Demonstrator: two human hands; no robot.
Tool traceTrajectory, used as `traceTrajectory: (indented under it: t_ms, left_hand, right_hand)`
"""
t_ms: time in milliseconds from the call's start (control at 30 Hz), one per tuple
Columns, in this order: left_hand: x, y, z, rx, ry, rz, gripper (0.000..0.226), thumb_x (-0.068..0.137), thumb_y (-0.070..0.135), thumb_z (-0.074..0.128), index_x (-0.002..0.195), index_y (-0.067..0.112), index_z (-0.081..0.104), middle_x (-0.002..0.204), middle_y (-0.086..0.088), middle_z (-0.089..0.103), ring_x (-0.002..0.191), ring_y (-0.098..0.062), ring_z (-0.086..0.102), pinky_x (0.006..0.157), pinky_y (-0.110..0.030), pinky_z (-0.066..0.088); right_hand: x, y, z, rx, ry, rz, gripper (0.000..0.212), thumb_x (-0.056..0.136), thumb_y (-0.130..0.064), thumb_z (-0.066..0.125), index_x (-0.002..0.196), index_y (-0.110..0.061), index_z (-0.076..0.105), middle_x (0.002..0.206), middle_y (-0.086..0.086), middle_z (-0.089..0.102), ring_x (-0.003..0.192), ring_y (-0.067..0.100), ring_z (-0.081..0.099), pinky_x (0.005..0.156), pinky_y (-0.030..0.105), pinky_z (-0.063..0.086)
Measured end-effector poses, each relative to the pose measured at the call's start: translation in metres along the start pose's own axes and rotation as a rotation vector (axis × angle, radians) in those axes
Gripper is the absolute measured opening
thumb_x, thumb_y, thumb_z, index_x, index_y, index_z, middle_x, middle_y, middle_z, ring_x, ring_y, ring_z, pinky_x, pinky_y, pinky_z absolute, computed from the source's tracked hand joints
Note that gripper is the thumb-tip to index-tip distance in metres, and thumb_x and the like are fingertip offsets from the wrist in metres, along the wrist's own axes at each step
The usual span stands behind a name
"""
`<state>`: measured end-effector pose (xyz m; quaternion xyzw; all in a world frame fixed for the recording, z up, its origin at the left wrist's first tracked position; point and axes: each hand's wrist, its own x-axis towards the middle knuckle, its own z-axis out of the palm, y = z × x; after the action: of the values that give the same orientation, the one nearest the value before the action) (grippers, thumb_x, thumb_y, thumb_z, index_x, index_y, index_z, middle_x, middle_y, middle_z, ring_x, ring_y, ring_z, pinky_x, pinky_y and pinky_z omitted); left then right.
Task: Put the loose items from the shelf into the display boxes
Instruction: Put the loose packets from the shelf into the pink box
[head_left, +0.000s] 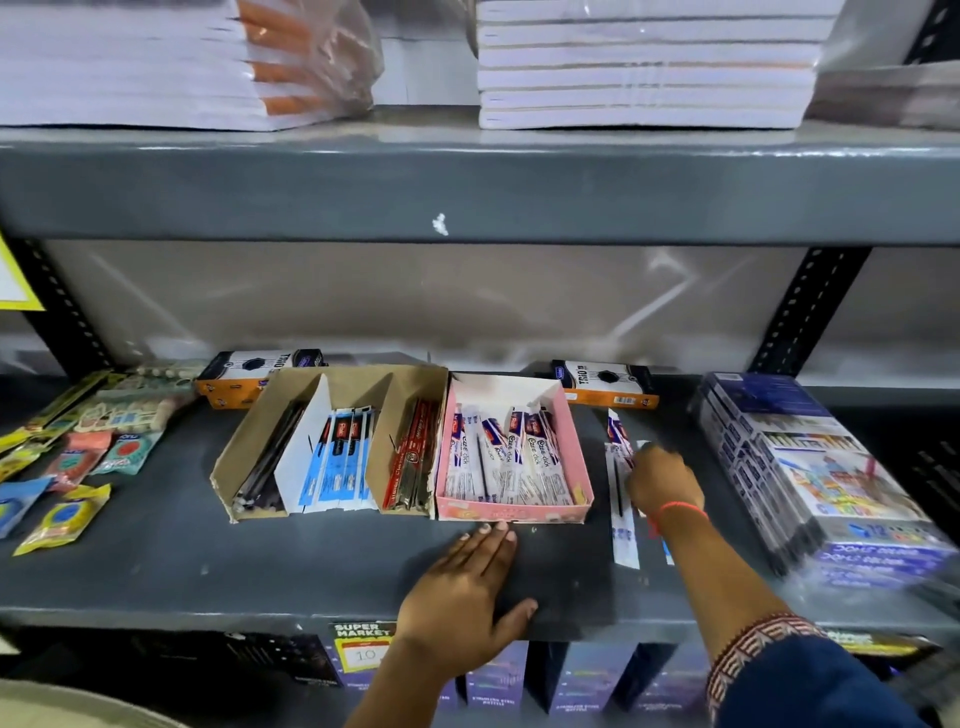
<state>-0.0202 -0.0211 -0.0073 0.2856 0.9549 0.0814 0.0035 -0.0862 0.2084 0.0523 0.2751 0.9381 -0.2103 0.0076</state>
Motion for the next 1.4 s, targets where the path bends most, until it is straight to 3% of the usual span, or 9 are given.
traceTrajectory:
  t_ms: [300,500,633,800,867,967,1067,1300,1400]
  left_hand:
    - [0.001,0.0,0.001,-0.014,-0.015,-0.027,0.072,0.092,0.062,0.022,0.148,0.024,-0.001,0.157,0.008,0.0,0.141,-0.009,-0.005,0.11,-0.021,-0.006]
    - [0.002,-0.002,0.003,0.01,-0.043,-0.024,0.076,0.087,0.068,0.013,0.148,0.024,-0.001,0.157,0.007,0.0,0.142,-0.01,-0.004,0.111,-0.023,-0.005]
    - [0.002,-0.002,0.001,0.009,-0.037,-0.013,0.081,0.082,0.07,0.007,0.148,0.024,-0.001,0.157,0.007,0.0,0.141,-0.01,-0.004,0.109,-0.022,-0.008]
    - [0.003,-0.001,0.002,0.007,-0.027,-0.004,0.098,0.068,0.078,-0.011,0.148,0.023,0.001,0.157,0.007,0.002,0.142,-0.009,-0.003,0.108,-0.021,-0.008]
    - [0.003,-0.001,0.002,0.009,-0.021,-0.003,0.094,0.073,0.077,-0.006,0.148,0.023,0.002,0.157,0.006,0.004,0.142,-0.009,-0.002,0.109,-0.021,-0.008]
    - [0.002,-0.001,0.001,-0.001,-0.03,-0.01,0.094,0.072,0.078,-0.004,0.148,0.023,0.002,0.157,0.006,0.004,0.142,-0.009,-0.002,0.108,-0.02,-0.008]
    - [0.002,-0.001,0.0,0.003,-0.026,-0.009,0.095,0.072,0.079,-0.004,0.148,0.023,0.002,0.157,0.006,0.005,0.142,-0.009,-0.002,0.107,-0.019,-0.009]
    - [0.002,-0.001,0.0,-0.006,-0.018,0.006,0.095,0.071,0.077,-0.008,0.148,0.023,0.002,0.157,0.006,0.003,0.141,-0.008,-0.004,0.105,-0.018,-0.012]
    - [0.0,0.001,-0.003,0.024,-0.003,0.005,0.079,0.085,0.069,0.008,0.148,0.023,0.0,0.157,0.007,0.001,0.141,-0.008,-0.004,0.104,-0.017,-0.013]
  right_hand:
    - [0.015,0.009,-0.005,0.224,-0.108,0.129,0.028,0.087,0.002,0.044,0.109,0.007,0.06,0.091,0.018,0.058,0.081,0.032,0.055,0.08,0.038,0.05]
    - [0.021,0.007,-0.008,0.226,-0.147,0.148,0.032,0.091,-0.007,0.047,0.119,0.005,0.056,0.112,0.022,0.062,0.082,0.029,0.052,0.074,0.034,0.045]
    - [0.021,0.003,-0.005,0.209,-0.119,0.158,0.033,0.092,-0.008,0.044,0.122,0.004,0.053,0.108,0.021,0.063,0.073,0.027,0.057,0.071,0.034,0.046]
    - [0.023,0.001,0.0,0.199,-0.084,0.165,0.041,0.092,-0.003,0.044,0.132,0.004,0.038,0.127,0.025,0.057,0.114,0.039,0.058,0.095,0.044,0.047]
    - [0.025,0.003,0.001,0.222,-0.113,0.179,0.037,0.091,-0.003,0.045,0.127,0.006,0.046,0.104,0.019,0.065,0.089,0.033,0.066,0.082,0.04,0.051]
    - [0.024,0.005,-0.001,0.234,-0.132,0.164,0.029,0.09,-0.004,0.047,0.115,0.006,0.056,0.064,0.007,0.05,0.051,0.018,0.052,0.057,0.028,0.047]
    - [0.021,0.008,-0.003,0.267,-0.124,0.16,0.027,0.09,-0.009,0.049,0.112,0.004,0.056,0.064,0.006,0.049,0.047,0.017,0.051,0.042,0.022,0.036]
    - [0.021,0.01,-0.01,0.383,-0.051,0.11,0.009,0.087,-0.009,0.051,0.088,-0.002,0.057,0.06,0.006,0.048,0.051,0.02,0.05,0.045,0.021,0.033]
    - [0.02,0.005,-0.021,0.731,-0.035,0.036,0.016,0.083,-0.001,0.054,0.069,-0.008,0.053,0.043,0.002,0.05,0.039,0.013,0.045,0.046,0.019,0.039]
